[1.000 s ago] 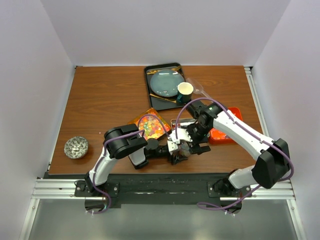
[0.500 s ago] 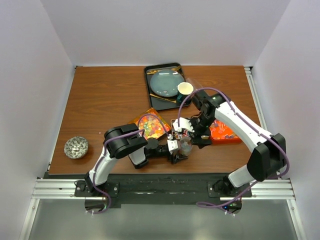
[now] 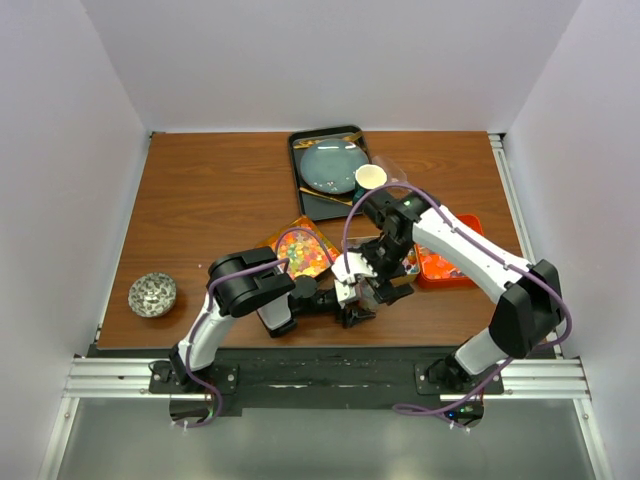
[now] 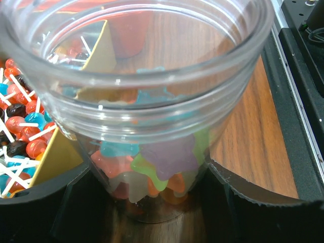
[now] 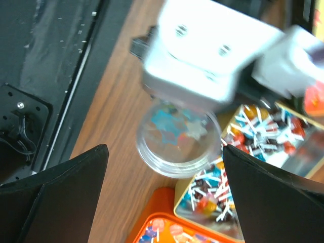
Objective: Pack the candies
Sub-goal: Screw the bottle lid onto the packing bottle.
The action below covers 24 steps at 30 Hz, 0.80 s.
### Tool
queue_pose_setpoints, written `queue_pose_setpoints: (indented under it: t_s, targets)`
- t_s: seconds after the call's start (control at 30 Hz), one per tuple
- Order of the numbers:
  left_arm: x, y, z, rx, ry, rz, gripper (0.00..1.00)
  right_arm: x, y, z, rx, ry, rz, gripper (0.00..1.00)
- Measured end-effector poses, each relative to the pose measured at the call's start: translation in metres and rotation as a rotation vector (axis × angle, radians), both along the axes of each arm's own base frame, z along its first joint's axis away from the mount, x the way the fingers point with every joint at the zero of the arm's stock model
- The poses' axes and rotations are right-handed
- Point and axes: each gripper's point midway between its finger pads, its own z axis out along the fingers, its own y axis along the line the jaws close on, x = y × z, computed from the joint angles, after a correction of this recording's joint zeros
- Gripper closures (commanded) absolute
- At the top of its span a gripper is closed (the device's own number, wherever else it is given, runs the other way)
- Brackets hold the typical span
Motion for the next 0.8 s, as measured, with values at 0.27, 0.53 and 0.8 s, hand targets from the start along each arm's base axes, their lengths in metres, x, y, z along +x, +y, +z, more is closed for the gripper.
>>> queue_pose_setpoints:
  t_s: [0.27, 0.53, 0.8]
  targets:
    - [0.0006, -0.0008, 0.0001, -0.001, -0.001, -0.002, 1.0, 0.0022, 0.0047, -0.007, 0.012, -0.023, 0.044, 0.29]
    - [0.0007, -0.0012, -0.0001, -0.002, -0.001, -0.003, 1.0, 0.0064, 0.0084, -0.0101, 0.03, -0.043, -0.05, 0.41]
    - [0.0009, -0.0016, 0.0004, -0.003, -0.001, -0.006, 1.0, 0.0049, 0.0084, -0.0105, 0.056, -0.049, -0.242, 0.43]
